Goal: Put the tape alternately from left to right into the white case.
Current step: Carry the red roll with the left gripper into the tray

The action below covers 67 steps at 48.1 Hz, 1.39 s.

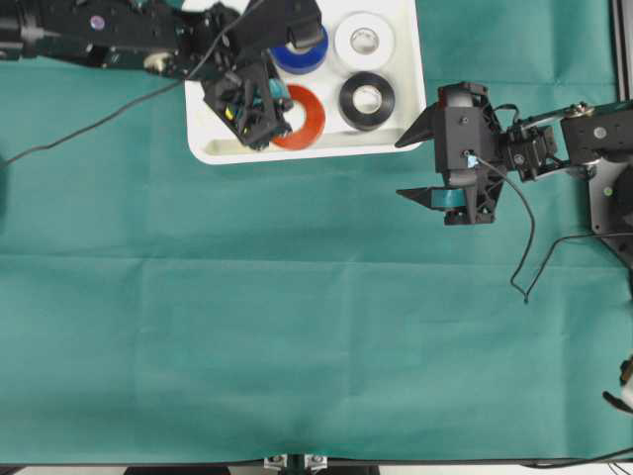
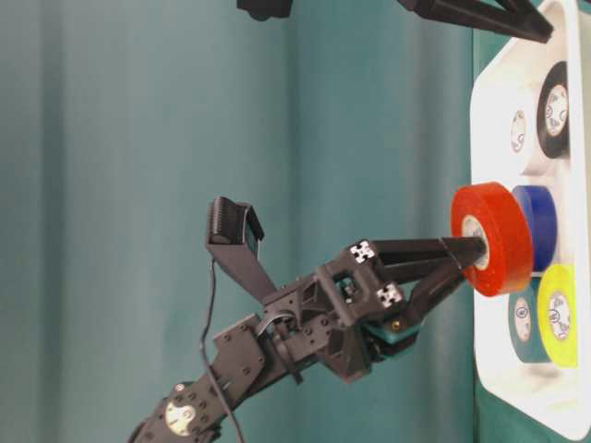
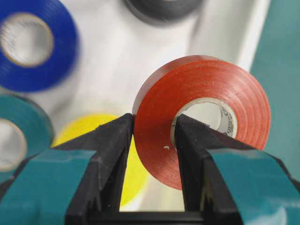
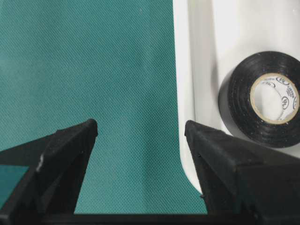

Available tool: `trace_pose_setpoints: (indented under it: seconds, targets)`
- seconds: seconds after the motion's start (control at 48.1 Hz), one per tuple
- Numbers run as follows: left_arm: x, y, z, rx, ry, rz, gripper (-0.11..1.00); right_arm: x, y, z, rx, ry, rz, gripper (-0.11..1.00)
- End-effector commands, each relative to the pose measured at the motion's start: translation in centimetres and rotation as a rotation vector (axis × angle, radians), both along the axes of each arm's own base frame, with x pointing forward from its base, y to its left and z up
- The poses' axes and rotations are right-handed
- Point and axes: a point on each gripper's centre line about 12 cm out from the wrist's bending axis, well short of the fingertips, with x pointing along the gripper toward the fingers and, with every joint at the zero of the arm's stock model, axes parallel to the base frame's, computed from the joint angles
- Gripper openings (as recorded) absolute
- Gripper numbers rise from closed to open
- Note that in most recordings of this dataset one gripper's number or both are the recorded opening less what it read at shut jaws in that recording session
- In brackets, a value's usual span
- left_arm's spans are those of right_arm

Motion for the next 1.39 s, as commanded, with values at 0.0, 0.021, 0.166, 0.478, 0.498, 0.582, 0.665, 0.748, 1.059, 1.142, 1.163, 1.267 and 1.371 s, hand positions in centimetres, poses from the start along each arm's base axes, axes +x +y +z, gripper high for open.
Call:
trace_pose_setpoints:
  seconds: [0.0, 0.021, 0.166, 0.478, 0.498, 0.582, 0.665, 0.748, 1.059, 1.142, 1.163, 1.267, 1.371]
  targets:
    - [0.9, 0.9, 1.2, 0.028, -0.066, 0.002, -0.03, 0.3, 0.1, 0.8, 0.004, -0.038, 0.006, 0.82]
    - [1.1, 1.0, 1.2, 0.032, -0.070, 0.001, -0.03, 0.3, 0.1, 0.8, 0.005, -0.039, 0.006, 0.82]
    - [2.0, 1.5, 0.7, 0.035, -0.072, 0.004, -0.03, 0.3, 0.1, 0.9, 0.005, -0.040, 0.006, 0.82]
    - [2.6, 2.5, -0.9, 0.029, -0.045, 0.020, -0.03, 0.3, 0.1, 0.8, 0.005, -0.039, 0.006, 0.82]
    - [2.7, 2.5, -0.8, 0.029, -0.046, 0.020, -0.03, 0.3, 0.1, 0.8, 0.005, -0.037, 0.008, 0.82]
    - [2.7, 2.6, -0.7, 0.030, -0.051, 0.022, -0.03, 0.3, 0.1, 0.8, 0.004, -0.039, 0.009, 0.82]
    - [2.7, 2.7, -0.6, 0.032, -0.055, 0.022, -0.03, 0.3, 0.1, 0.8, 0.004, -0.039, 0.007, 0.82]
    - [2.7, 2.7, -0.5, 0.037, -0.055, 0.016, -0.03, 0.3, 0.1, 0.8, 0.003, -0.039, 0.010, 0.82]
    - [2.6, 2.6, -0.5, 0.069, -0.046, -0.028, 0.27, 0.3, 0.1, 0.8, 0.003, -0.037, 0.010, 0.82]
    - [2.5, 2.5, -0.4, 0.069, -0.049, -0.028, 0.51, 0.3, 0.1, 0.8, 0.004, -0.039, 0.009, 0.82]
    - [2.5, 2.5, -0.4, 0.069, -0.049, -0.028, 0.57, 0.3, 0.1, 0.9, 0.004, -0.040, 0.009, 0.82]
    - [2.5, 2.5, -0.4, 0.070, -0.047, -0.030, 0.57, 0.3, 0.1, 0.8, 0.004, -0.039, 0.009, 0.82]
    - [2.6, 2.3, -0.4, 0.069, -0.047, -0.034, 0.56, 0.3, 0.1, 0.8, 0.004, -0.039, 0.009, 0.82]
